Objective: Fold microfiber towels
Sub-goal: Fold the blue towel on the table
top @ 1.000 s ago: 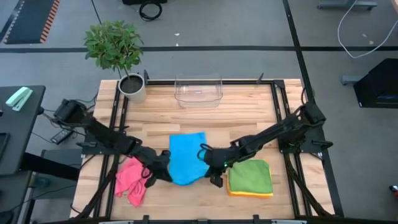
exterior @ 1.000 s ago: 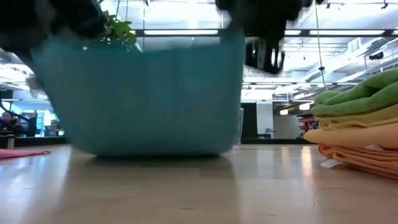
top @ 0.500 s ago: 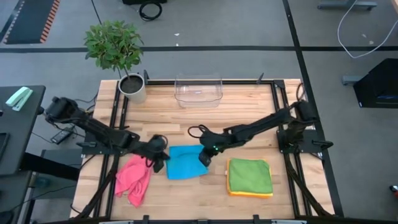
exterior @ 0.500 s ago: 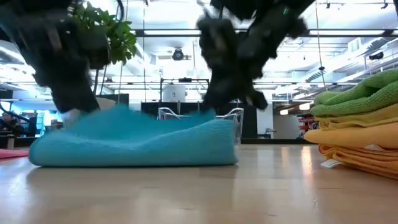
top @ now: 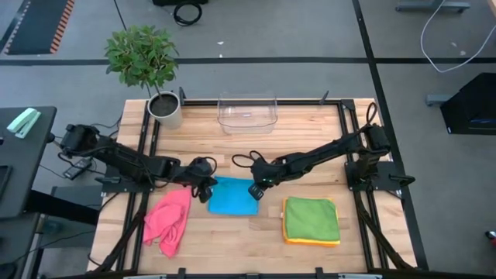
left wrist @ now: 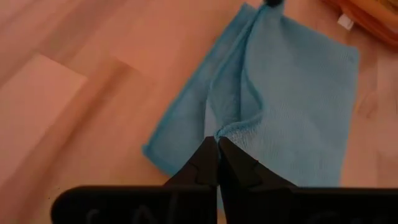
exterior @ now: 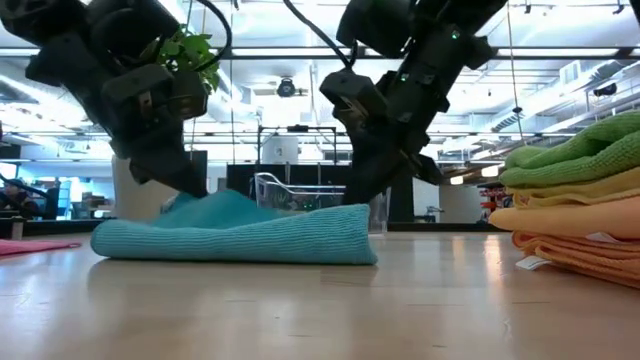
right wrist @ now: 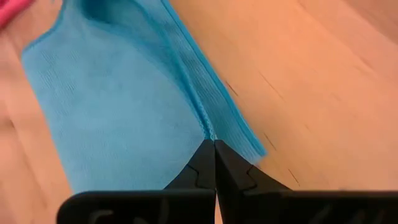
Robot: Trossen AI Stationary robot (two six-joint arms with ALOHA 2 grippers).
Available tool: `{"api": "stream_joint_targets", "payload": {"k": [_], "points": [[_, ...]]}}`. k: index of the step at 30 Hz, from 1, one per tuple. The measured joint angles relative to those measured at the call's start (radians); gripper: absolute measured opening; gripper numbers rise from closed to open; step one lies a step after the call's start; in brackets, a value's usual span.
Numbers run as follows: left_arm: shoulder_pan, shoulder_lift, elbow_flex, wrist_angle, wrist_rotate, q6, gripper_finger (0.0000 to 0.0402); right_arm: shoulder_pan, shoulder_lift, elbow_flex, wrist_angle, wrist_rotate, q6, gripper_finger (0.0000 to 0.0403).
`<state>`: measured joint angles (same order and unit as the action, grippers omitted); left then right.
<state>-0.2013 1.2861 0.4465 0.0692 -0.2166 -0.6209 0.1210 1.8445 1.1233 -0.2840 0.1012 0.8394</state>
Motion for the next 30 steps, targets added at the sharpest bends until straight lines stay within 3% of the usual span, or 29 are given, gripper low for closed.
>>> {"api": "stream_joint_targets", "payload": {"k": [15, 23, 30], "points": [[0.065, 0.068, 0.0, 0.004, 0.015, 0.056, 0.001, -0.019, -0.004, 0.0, -0.016, 0.051, -0.029, 0.0002], [0.065, 0.059, 0.001, 0.005, 0.018, 0.031, 0.0086, -0.03, -0.004, 0.0, -0.014, 0.006, -0.044, 0.0033], [0.065, 0.009, 0.0, -0.002, 0.018, 0.026, 0.0134, -0.061, -0.042, -0.001, -0.021, 0.043, -0.057, 0.0111]]}}
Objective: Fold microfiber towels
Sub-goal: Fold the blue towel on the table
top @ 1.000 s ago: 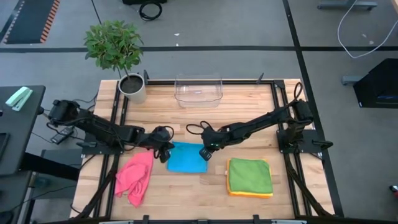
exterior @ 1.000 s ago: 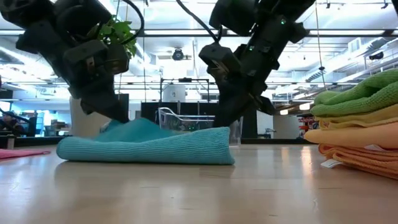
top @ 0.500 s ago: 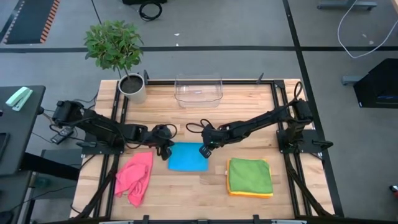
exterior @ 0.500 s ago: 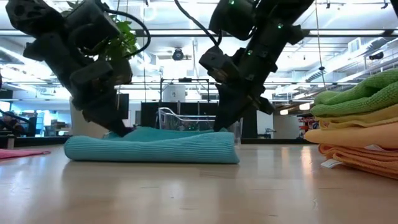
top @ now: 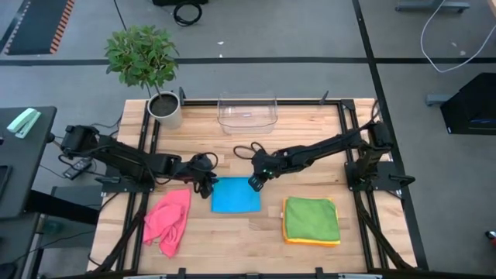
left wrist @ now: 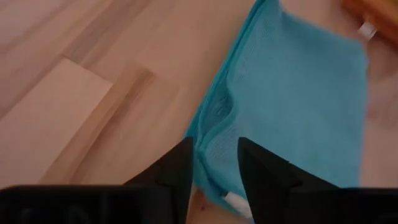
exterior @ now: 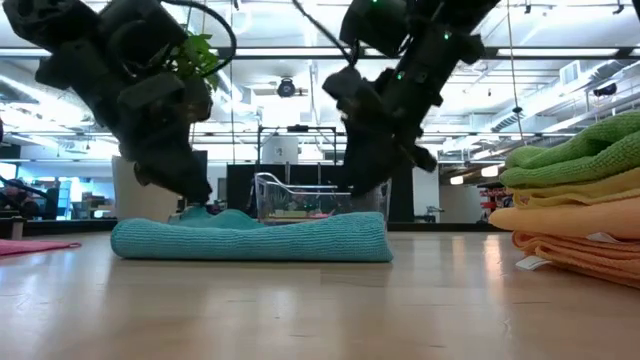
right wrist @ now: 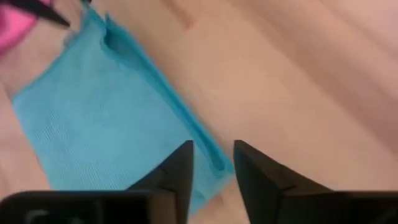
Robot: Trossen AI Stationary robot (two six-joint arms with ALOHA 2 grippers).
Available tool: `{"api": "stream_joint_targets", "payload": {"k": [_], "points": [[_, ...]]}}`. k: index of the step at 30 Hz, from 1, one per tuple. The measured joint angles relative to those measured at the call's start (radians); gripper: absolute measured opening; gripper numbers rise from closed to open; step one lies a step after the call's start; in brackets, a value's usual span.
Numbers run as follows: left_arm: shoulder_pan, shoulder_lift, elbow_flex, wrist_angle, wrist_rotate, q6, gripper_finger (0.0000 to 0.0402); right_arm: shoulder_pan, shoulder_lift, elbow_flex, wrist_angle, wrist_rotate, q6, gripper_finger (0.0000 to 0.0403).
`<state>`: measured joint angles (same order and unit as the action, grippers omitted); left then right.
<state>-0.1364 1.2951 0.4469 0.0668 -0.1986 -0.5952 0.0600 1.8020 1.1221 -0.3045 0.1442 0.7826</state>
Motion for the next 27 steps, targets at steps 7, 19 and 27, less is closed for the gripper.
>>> {"api": "stream_joint_targets", "payload": {"k": [7, 19, 27], "points": [[-0.027, -0.015, 0.0, 0.036, 0.014, -0.087, 0.0126, 0.075, -0.068, 0.001, 0.003, -0.024, 0.09, 0.0148], [-0.006, 0.214, 0.004, 0.084, 0.016, -0.05, 0.002, 0.244, 0.099, 0.001, 0.149, -0.025, 0.205, 0.0005], [0.002, 0.212, 0.002, 0.103, 0.022, -0.048, 0.0011, 0.25, 0.16, 0.001, 0.135, -0.043, 0.2, 0.0004]]}}
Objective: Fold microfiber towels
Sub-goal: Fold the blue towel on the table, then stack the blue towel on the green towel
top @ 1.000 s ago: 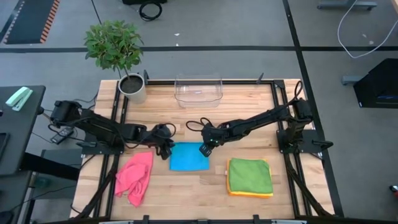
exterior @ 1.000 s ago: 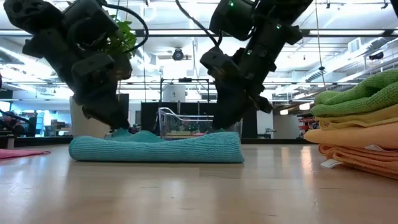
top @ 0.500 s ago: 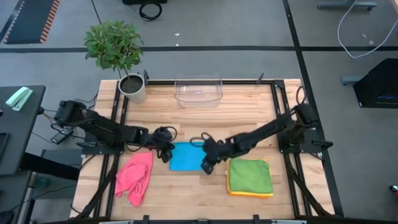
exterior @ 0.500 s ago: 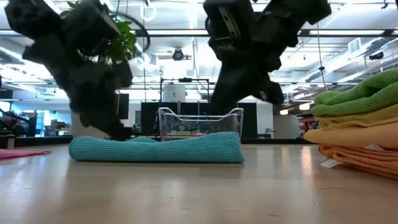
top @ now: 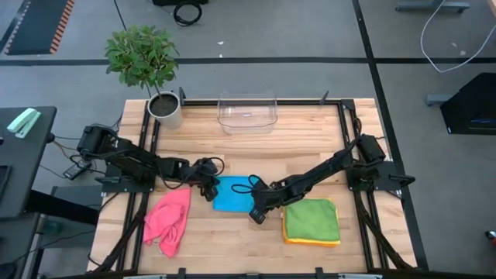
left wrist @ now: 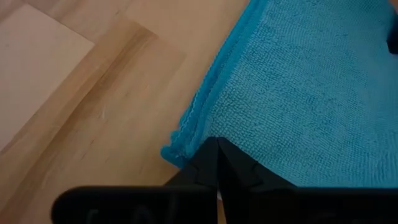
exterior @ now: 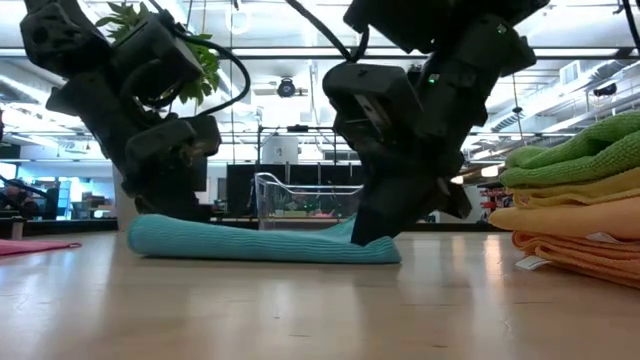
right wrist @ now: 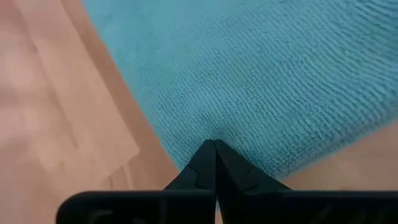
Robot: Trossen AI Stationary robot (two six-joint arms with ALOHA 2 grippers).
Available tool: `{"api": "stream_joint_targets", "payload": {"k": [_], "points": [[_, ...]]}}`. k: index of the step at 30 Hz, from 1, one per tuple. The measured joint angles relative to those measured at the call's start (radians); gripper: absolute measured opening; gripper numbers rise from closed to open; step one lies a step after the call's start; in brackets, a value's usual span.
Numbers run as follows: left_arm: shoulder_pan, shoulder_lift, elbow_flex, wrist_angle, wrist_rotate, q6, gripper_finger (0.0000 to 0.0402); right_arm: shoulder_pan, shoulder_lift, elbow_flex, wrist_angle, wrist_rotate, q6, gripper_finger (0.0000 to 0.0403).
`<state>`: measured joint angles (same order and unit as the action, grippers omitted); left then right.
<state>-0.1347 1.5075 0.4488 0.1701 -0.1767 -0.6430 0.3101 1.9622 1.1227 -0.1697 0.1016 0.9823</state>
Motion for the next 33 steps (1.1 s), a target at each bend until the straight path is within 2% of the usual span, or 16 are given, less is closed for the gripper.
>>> {"api": "stream_joint_targets", "payload": {"k": [5, 11, 15, 20, 22, 26, 30, 33], "points": [[0.022, 0.001, 0.0, 0.0, 0.008, 0.009, 0.0021, 0.007, -0.005, 0.001, -0.003, -0.028, -0.024, 0.0003], [0.056, -0.053, 0.002, -0.028, 0.003, 0.115, 0.0015, -0.019, -0.118, -0.001, -0.025, -0.034, -0.095, 0.0003], [0.06, -0.14, 0.011, -0.019, 0.039, 0.251, 0.0043, -0.016, -0.185, 0.0, -0.035, -0.033, -0.151, 0.0014], [0.043, -0.252, 0.01, -0.035, 0.046, 0.365, 0.0094, 0.039, -0.201, 0.0, -0.048, 0.01, -0.262, 0.0052], [0.022, -0.28, 0.012, -0.026, 0.085, 0.401, 0.0115, 0.071, -0.196, 0.0, -0.038, 0.051, -0.339, 0.0071], [-0.075, -0.294, 0.011, -0.042, 0.188, 0.575, 0.0151, 0.122, -0.186, 0.0, -0.037, 0.138, -0.521, 0.0115], [-0.183, -0.239, 0.011, -0.056, 0.185, 0.768, 0.0178, 0.123, -0.16, 0.0, -0.023, 0.179, -0.636, 0.0153], [-0.232, -0.183, 0.013, -0.036, 0.115, 0.831, 0.0192, 0.113, -0.124, 0.004, -0.018, 0.175, -0.682, 0.0168]]}}
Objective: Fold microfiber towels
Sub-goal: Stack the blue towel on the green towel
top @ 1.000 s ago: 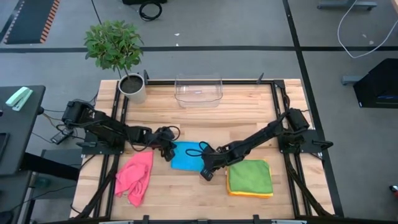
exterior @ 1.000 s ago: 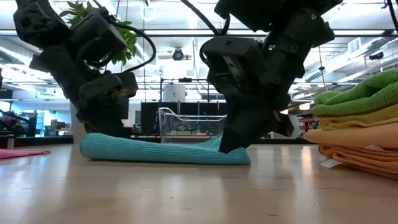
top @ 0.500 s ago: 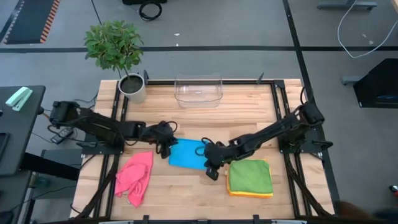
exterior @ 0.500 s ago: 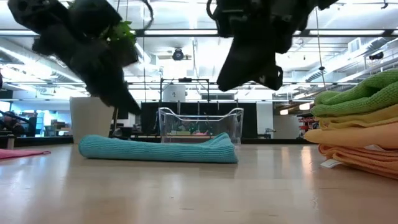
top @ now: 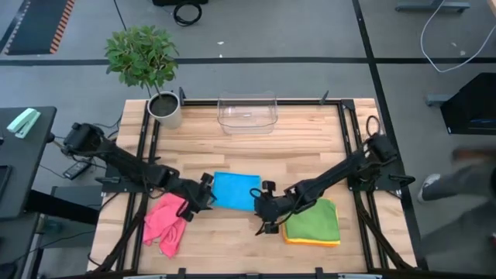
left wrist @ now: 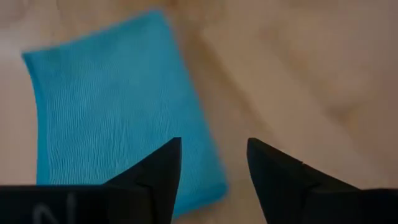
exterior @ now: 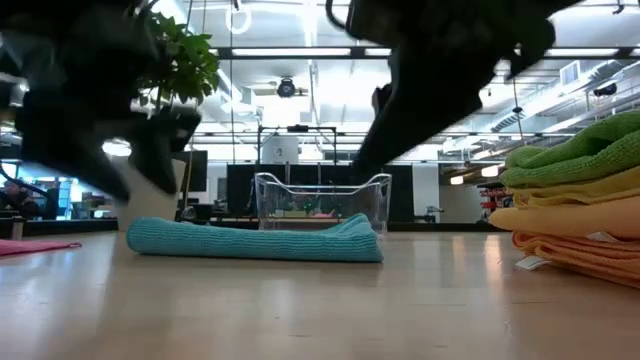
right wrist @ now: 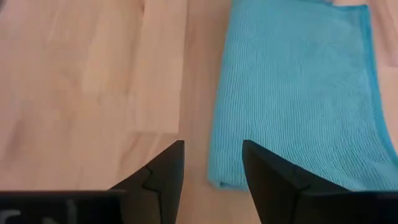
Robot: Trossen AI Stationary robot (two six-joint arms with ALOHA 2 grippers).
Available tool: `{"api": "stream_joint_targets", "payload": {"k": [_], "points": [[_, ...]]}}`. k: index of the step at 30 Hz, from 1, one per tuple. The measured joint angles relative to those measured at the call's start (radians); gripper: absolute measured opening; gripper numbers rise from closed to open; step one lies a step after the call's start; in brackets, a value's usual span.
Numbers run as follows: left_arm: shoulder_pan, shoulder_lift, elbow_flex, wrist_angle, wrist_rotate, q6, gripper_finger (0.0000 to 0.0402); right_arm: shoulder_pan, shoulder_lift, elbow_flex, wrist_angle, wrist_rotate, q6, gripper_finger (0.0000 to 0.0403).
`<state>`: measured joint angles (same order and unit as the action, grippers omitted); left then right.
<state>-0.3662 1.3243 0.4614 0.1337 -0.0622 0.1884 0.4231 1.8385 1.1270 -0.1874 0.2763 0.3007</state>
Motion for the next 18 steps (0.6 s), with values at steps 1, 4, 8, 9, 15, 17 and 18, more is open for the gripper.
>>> {"api": "stream_joint_targets", "payload": {"k": [1, 4, 8, 9, 15, 17, 18], "points": [[-0.008, 0.016, 0.0, -0.006, -0.027, 0.001, 0.0195, -0.005, 0.013, 0.004, 0.007, 0.0, -0.018, 0.017], [-0.015, 0.056, 0.002, 0.01, -0.048, -0.001, 0.0203, -0.009, 0.045, 0.009, 0.003, -0.004, -0.043, 0.0172], [-0.032, 0.083, -0.001, 0.008, -0.049, -0.031, 0.0208, -0.015, 0.054, 0.012, 0.013, -0.004, -0.042, 0.0172], [-0.037, 0.091, -0.001, 0.015, -0.049, -0.036, 0.0209, -0.015, 0.054, 0.012, 0.015, -0.001, -0.041, 0.0172], [-0.058, 0.139, -0.001, 0.029, -0.05, -0.038, 0.0207, 0.0, 0.053, 0.014, 0.044, 0.064, -0.01, 0.0172], [-0.058, 0.151, -0.001, 0.024, -0.053, -0.038, 0.0211, 0.0, 0.053, 0.014, 0.045, 0.081, 0.003, 0.0172], [-0.058, 0.161, -0.001, 0.03, -0.053, -0.039, 0.0213, 0.003, 0.053, 0.014, 0.046, 0.084, 0.009, 0.0172]]}}
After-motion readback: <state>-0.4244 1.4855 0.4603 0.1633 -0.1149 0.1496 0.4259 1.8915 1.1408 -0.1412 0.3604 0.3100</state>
